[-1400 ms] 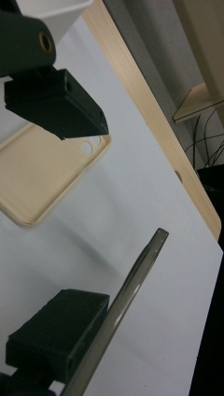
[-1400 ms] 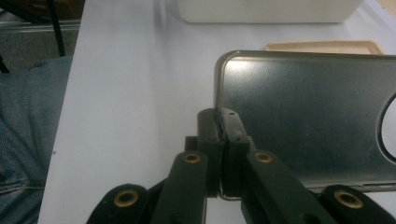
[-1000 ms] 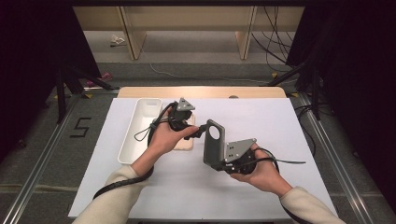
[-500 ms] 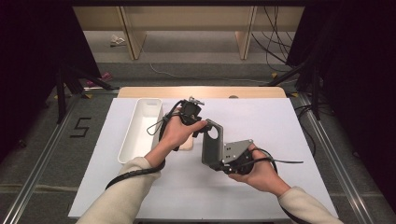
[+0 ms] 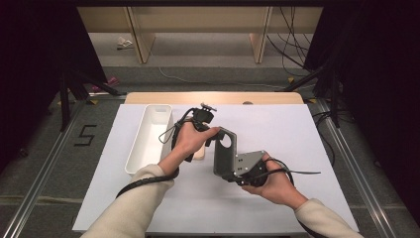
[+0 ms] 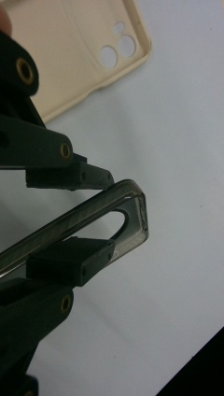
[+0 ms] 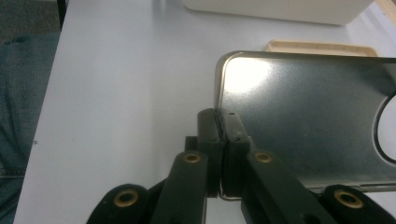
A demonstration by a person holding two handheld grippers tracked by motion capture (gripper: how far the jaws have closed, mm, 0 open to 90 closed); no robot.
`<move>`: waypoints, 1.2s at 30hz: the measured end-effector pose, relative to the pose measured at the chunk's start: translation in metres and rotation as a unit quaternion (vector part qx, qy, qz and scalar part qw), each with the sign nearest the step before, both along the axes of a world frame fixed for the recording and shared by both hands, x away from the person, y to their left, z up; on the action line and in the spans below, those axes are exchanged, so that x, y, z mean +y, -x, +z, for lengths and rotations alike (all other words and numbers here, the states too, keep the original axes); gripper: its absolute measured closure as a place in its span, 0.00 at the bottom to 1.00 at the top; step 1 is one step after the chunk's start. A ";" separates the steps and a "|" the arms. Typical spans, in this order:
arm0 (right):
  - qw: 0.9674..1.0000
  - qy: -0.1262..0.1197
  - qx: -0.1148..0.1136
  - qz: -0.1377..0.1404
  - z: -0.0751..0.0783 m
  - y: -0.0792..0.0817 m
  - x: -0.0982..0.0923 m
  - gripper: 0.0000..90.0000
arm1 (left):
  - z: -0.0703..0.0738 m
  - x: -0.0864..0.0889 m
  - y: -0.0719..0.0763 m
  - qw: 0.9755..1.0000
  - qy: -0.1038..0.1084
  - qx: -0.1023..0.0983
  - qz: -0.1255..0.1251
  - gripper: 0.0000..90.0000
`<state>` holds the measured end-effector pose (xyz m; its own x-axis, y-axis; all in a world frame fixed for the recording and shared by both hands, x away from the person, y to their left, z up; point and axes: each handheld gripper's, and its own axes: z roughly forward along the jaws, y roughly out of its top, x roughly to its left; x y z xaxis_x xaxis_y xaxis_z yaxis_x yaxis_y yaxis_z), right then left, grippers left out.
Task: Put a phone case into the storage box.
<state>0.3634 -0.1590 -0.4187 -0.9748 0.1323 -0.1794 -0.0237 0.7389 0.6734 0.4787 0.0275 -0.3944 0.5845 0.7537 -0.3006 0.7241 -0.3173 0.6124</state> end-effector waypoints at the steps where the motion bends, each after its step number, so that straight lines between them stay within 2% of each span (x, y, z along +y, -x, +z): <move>1: 1.000 0.001 -0.001 -0.001 0.000 0.000 0.001 1.00 | 0.000 0.000 0.000 1.000 0.005 0.003 0.004 0.73; 7: 1.000 0.009 -0.007 0.003 -0.001 0.001 0.003 1.00 | 0.004 0.000 0.002 1.000 0.025 0.010 0.015 0.78; 11: 1.000 0.012 -0.005 0.003 -0.003 0.001 0.003 1.00 | 0.007 -0.001 0.005 0.999 0.047 0.015 0.023 0.81; 17: 1.000 0.024 -0.004 0.001 -0.007 -0.001 0.005 0.99 | 0.015 -0.008 0.015 0.997 0.077 -0.008 0.011 0.88; 18: 1.000 0.027 -0.002 0.001 -0.008 -0.002 0.005 0.99 | 0.016 -0.010 0.017 0.996 0.084 -0.016 0.004 0.90; 20: 1.000 0.023 -0.005 -0.006 -0.011 -0.003 0.004 0.98 | 0.021 -0.014 0.022 0.995 0.085 -0.045 -0.011 0.90; 21: 1.000 0.020 -0.004 -0.011 -0.011 -0.004 0.004 0.97 | 0.023 -0.016 0.024 0.995 0.072 -0.067 -0.021 0.91; 23: 1.000 0.007 -0.001 -0.028 -0.010 -0.005 0.001 0.91 | 0.027 -0.019 0.029 0.992 0.050 -0.115 -0.032 0.91; 26: 0.998 -0.019 0.008 -0.053 -0.007 -0.008 -0.005 0.79 | 0.031 -0.017 0.031 0.986 0.048 -0.158 -0.039 0.91; 28: 0.997 -0.035 0.016 -0.067 -0.005 -0.009 -0.009 0.71 | 0.032 -0.014 0.032 0.982 0.051 -0.177 -0.038 0.91; 31: 0.993 -0.063 0.035 -0.091 -0.002 -0.012 -0.015 0.62 | 0.031 -0.007 0.032 0.977 0.059 -0.201 -0.037 0.91; 34: 0.988 -0.095 0.056 -0.112 0.000 -0.016 -0.021 0.49 | 0.029 0.002 0.032 0.973 0.063 -0.218 -0.031 0.90; 36: 0.985 -0.108 0.064 -0.119 0.001 -0.018 -0.024 0.45 | 0.028 0.008 0.032 0.972 0.064 -0.225 -0.030 0.90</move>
